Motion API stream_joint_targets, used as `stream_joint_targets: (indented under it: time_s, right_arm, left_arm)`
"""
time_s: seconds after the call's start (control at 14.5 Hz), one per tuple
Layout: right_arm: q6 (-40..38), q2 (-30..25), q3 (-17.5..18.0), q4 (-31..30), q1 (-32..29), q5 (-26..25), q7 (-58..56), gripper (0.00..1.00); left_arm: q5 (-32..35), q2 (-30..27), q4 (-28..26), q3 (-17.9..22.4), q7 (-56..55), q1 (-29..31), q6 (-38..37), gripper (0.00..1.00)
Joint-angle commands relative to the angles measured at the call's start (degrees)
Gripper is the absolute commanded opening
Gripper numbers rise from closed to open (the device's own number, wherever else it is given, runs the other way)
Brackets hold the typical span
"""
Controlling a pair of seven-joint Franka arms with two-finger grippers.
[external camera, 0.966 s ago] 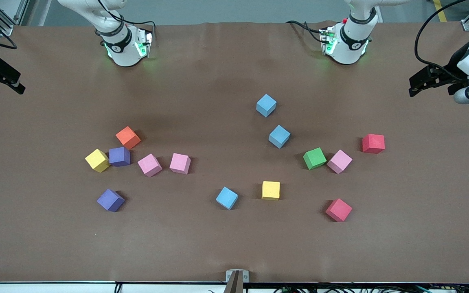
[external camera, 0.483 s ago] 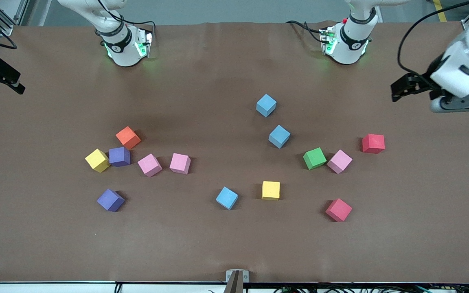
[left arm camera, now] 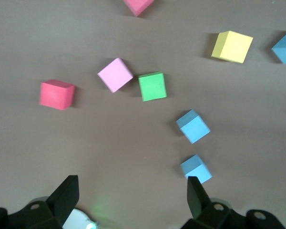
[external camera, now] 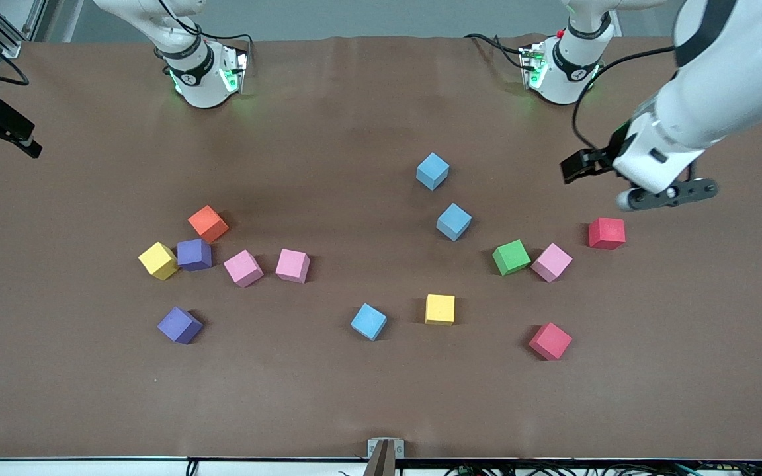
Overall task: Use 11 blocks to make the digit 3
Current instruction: 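Reach the left gripper to the blue cube near the table center, then grasp the blue cube with the left gripper while the right gripper reaches yellow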
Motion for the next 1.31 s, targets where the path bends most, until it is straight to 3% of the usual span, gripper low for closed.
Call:
stream_joint_targets:
  time_s: [0.0, 0.48, 0.69, 1.03, 1.24]
  right_arm:
    - [0.62, 3.18, 0.05, 0.84, -0.34, 0.17, 0.23, 1.0]
    - [5.28, 10.47, -0.04, 1.28, -0.52, 0.09, 0.58, 1.0]
    - [6.85, 14.51, -0.22, 4.34, -0.44, -0.61, 0.49, 1.0]
    - [6.59, 19.44, -0.13, 5.58, 0.1, -0.62, 0.05, 1.0]
    - [7.12, 21.64, -0.04, 3.84, -0.6, -0.62, -0.47, 1.0]
  left_arm:
    - [-0.81, -1.14, -6.3, -4.68, -7.97, 0.13, 6.15, 1.0]
    - [-0.98, -0.62, -24.93, -17.07, -29.67, -0.04, 22.92, 1.0]
    - [-0.9, 2.1, -30.21, -21.3, -38.64, -0.22, 31.36, 1.0]
    - [-0.46, 4.39, -38.83, -21.4, -48.58, -4.35, 46.04, 1.0]
    - [-0.37, 7.2, -41.21, -21.4, -54.04, -6.54, 51.42, 1.0]
